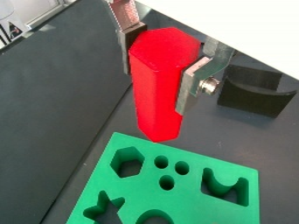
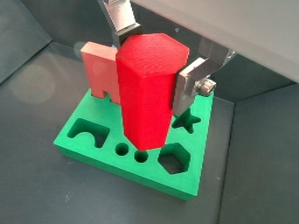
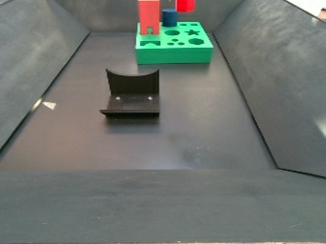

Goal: Pick up the hexagon object. Move up. Place the hexagon object on the fixture. Regrasp the hexagon object. Move to above the board. Insert the hexagon object.
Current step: Insert the hexagon object.

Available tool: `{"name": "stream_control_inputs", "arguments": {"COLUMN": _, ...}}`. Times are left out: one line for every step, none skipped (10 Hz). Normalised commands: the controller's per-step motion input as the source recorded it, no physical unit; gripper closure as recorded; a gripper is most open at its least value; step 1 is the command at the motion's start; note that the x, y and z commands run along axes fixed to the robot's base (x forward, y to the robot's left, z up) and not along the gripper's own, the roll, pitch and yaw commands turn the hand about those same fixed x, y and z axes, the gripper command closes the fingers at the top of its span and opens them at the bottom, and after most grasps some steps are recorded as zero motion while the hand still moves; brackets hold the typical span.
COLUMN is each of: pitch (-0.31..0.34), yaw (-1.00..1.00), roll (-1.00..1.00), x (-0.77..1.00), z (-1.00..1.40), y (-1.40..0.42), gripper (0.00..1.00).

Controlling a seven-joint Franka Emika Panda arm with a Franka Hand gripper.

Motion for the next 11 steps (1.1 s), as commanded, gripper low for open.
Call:
{"name": "stream_control_inputs", "arguments": {"pitch": -0.07, "yaw": -0.27, "roll": -0.16, "x": -0.07, "z": -0.2, "y": -0.07, "gripper": 1.0}}
{"name": "stream_control_inputs", "arguments": {"pitch": -0.064, "yaw": -0.31, "roll": -0.16, "x": -0.13, "z": -0.26, "y": -0.05, "gripper": 1.0}}
{"name": "stream_control_inputs", "arguments": {"pitch": -0.044, "yaw": -0.33, "roll": -0.16, "x": -0.21, "z": -0.36, "y": 0.0, "gripper": 1.0}}
{"name": "stream_control_inputs", "arguments": {"pitch": -0.047, "yaw": -0.39, "roll": -0.19, "x": -0.3, "z": -0.4, "y": 0.0, "gripper": 1.0}}
{"name": "stream_control_inputs", "arguments": {"pitch": -0.083, "yaw": -0.36, "roll": -0.22, "x": -0.26, "z": -0.39, "y": 0.0, "gripper": 1.0}}
{"name": "stream_control_inputs", "arguments": {"pitch": -0.106, "yaw": -0.28, "roll": -0.25, "x": -0.2, "z": -0.42, "y": 0.0, "gripper": 1.0}}
{"name": "stream_control_inputs", "arguments": {"pitch": -0.094, "yaw": -0.24, "roll": -0.24, "x": -0.15, "z": -0.33, "y": 0.0, "gripper": 1.0}}
{"name": "stream_control_inputs", "arguments": {"pitch": -0.057, "yaw": -0.21, "roll": -0.19, "x": -0.1, "z": -0.24, "y": 0.0, "gripper": 1.0}}
{"name": "stream_control_inputs", "arguments": {"pitch": -0.043, "yaw": -0.16, "roll": -0.15, "x": -0.07, "z": -0.25, "y": -0.01, "gripper": 1.0}}
{"name": "stream_control_inputs", "arguments": {"pitch": -0.019, "yaw": -0.06, "roll": -0.12, "x": -0.05, "z": -0.34, "y": -0.06, "gripper": 1.0}}
{"name": "stream_control_inputs", "arguments": {"pitch": -0.011, "yaw": 0.0, "roll": -0.05, "x": -0.11, "z": -0.34, "y": -0.09, "gripper": 1.0}}
